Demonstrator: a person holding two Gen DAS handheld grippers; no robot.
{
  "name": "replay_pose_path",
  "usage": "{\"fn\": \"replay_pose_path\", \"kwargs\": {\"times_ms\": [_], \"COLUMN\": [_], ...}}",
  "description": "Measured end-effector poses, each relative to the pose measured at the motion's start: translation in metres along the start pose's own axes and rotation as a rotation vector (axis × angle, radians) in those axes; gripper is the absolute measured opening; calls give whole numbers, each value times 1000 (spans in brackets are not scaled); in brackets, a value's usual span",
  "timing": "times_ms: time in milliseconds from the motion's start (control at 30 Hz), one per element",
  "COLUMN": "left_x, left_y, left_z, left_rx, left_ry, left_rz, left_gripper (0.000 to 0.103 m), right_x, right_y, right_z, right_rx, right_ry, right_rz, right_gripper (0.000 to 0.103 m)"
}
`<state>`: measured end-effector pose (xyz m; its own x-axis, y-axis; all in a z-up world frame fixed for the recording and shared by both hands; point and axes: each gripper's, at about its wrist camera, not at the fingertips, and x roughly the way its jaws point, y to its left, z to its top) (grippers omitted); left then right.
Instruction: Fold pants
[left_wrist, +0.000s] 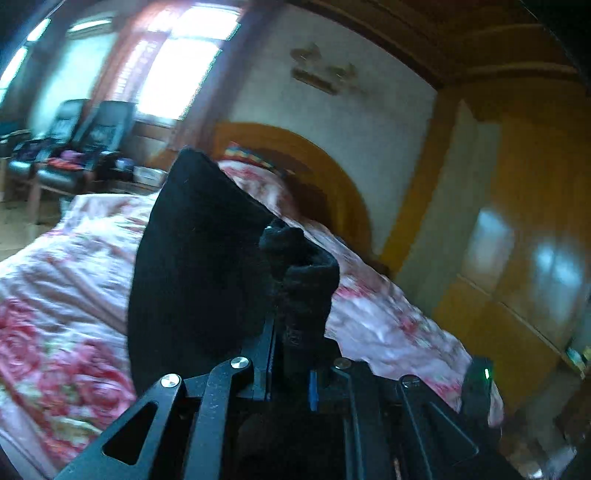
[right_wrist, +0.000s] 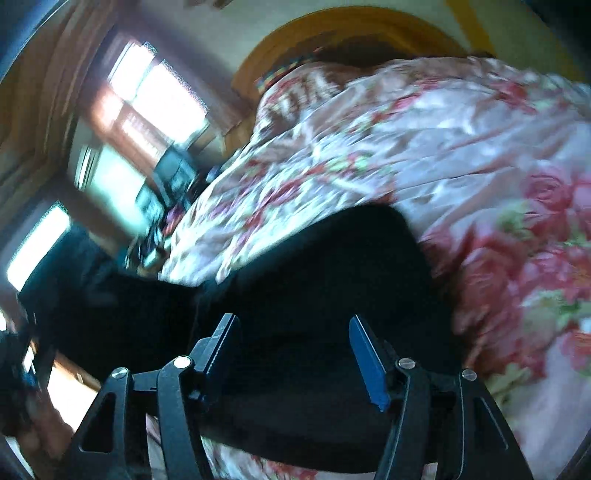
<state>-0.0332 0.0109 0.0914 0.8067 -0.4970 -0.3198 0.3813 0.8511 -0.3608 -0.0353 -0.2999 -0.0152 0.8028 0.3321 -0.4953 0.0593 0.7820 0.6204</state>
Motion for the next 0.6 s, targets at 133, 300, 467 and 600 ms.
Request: {"fn": "replay_pose_path", "kwargs": {"times_ms": [133, 300, 467, 600], "left_x": [30, 60, 87, 105], "left_y": [-26, -53, -81, -96], "left_z": [-14, -34, -53, -69], "left_rx": [23, 59, 141, 160], "left_ry": [95, 183, 254, 312], "left_rz": [-83, -138, -178, -197], "left_gripper": [12, 12, 12, 12], "right_x": [-20, -37, -48, -55], "right_y": [-17, -35, -49, -56], "right_z": [17, 35, 44, 49], "right_rx": [57, 117, 162, 176], "right_ry": [-72, -141, -170, -193], "right_rz": [-25, -55, -56, -54], "right_gripper": [63, 66, 67, 67]}}
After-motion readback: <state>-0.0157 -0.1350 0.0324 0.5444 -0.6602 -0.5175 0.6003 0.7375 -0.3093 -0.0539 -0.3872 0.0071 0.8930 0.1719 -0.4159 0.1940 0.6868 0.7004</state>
